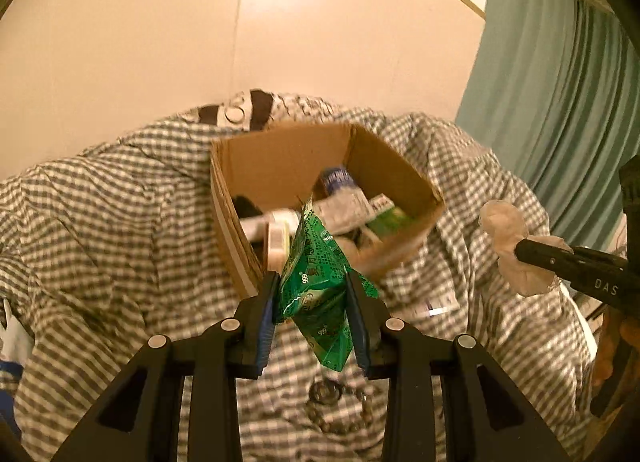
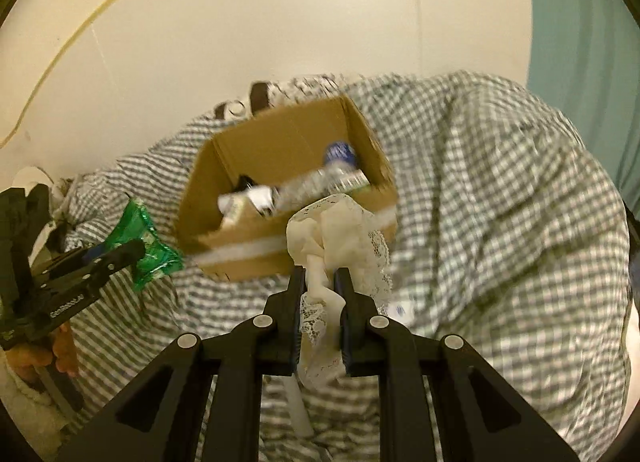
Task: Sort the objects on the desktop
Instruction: 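Carry snack bag and lace cloth over the cardboard box and release them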
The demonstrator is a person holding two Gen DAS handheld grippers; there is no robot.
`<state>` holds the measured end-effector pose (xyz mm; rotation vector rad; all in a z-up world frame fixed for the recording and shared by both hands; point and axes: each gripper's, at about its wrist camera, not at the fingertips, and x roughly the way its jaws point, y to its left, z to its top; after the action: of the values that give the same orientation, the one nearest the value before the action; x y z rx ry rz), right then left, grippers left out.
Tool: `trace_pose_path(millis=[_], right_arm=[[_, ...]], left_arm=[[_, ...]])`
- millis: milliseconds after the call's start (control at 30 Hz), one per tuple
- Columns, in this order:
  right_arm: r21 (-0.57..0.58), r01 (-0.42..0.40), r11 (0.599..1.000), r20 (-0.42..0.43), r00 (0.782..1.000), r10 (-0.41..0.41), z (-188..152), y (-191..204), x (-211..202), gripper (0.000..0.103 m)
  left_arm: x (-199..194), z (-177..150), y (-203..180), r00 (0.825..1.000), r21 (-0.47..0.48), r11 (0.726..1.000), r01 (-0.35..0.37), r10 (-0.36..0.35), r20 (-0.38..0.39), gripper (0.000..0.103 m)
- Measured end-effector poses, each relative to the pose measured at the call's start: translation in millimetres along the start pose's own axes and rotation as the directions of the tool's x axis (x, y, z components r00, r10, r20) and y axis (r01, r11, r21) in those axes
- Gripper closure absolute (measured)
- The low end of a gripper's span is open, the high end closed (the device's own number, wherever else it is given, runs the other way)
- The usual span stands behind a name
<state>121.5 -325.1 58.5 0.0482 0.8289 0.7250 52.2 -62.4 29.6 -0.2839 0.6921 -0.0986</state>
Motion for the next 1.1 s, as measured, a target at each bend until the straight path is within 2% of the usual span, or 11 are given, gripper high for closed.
trace_pose_path(millis=[200,400,567,700,800,933,1100], right_arm=[[-0.048,-0.025,0.999,0.025,0.999,0.026,38.4,18.4,15.3,0.089],[-0.074,-0.040,0.996,0.024,0.999,0.042,68.9,25.8,48.6,0.089],[-0.095,-0.028,0.995,0.025,0.999,0.030,87.0,25.2,90.2,0.089],[-0.071,-0.037,0.997,-0.018,0.999,0.036,98.8,17.2,138.6,0.089],[-0.053,-0.044,0.998,-0.038,0.998,0.042,105.1,11.7,167.8,0.089],[-0.013,-0.065,0.998,-0.049,0.997,0.064,110.8,5.1,200.4,0.089],[-0.020,-0.055,0.998,-0.047,0.997,0.054,115.0,7.6,216.9,0.088]], left_arm=[[15.3,26.0,9.6,0.999,-0.006,1.000,-0.028,0.029,0.023,0.070],[43.3,52.0,17.4,0.998,-0.010,0.999,-0.037,0.037,0.049,0.070],[82.7,68.5,27.6,0.998,-0.003,0.999,-0.039,0.039,0.046,0.070],[115.7,80.1,43.0,0.999,-0.014,0.999,-0.035,0.035,0.021,0.070],[137.3,84.9,52.2,0.999,-0.012,0.999,-0.041,0.041,0.012,0.070],[162.2,84.6,68.6,0.999,-0.055,0.997,-0.049,0.049,-0.009,0.070],[172.5,81.5,72.8,0.999,-0.053,0.997,-0.047,0.047,-0.008,0.070]])
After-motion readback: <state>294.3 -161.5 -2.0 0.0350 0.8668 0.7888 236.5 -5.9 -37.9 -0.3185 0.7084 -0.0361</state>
